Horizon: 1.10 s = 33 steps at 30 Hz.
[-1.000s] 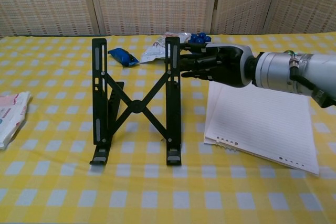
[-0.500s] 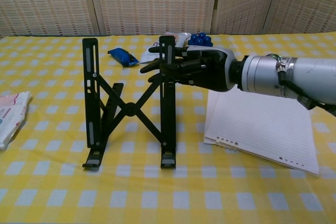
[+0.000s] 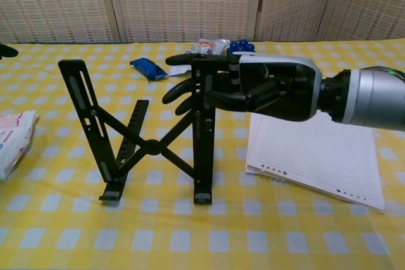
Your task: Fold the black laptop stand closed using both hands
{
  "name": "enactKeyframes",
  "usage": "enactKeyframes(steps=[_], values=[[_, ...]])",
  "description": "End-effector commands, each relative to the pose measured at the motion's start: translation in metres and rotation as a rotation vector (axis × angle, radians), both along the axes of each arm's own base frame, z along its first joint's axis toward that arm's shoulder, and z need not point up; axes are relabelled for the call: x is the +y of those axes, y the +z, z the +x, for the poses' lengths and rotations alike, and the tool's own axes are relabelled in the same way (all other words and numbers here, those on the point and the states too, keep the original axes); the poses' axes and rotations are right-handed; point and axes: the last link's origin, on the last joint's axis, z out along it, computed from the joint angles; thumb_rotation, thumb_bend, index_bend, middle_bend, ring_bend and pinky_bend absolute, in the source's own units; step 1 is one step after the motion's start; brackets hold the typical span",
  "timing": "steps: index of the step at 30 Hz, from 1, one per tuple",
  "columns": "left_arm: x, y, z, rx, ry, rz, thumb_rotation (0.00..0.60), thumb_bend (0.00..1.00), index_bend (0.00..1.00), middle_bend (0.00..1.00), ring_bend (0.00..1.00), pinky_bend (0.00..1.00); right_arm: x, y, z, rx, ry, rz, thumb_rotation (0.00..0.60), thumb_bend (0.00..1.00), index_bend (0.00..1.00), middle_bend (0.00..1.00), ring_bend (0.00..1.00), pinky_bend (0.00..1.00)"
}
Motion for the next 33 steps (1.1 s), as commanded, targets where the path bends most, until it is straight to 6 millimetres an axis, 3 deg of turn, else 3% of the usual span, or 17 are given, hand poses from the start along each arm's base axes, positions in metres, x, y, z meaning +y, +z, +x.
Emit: enactKeyframes(steps=[1,11,33], values=[[0.007,-0.016,0.01,-0.037,-0.026,-0.101,0.6,0.18,0.14,0.1,0.09,0.03,0.008,0.005,-0.001,0.003,0.026,-0.007,0.6,0.58,0.03,0.28,0.26,0.02],[-0.002,-0.05,0.023,-0.054,-0.052,-0.242,0.6,0.18,0.26,0.14,0.11,0.03,0.027,0.01,-0.002,0.026,0.058,0.004,0.6,0.58,0.03,0.28,0.26,0.02],[-0.009,-0.057,0.031,-0.048,-0.065,-0.23,0.6,0.18,0.31,0.16,0.12,0.03,0.009,-0.038,0.002,0.051,-0.043,0.106,0.6,0.57,0.03,0.28,0.26,0.02]])
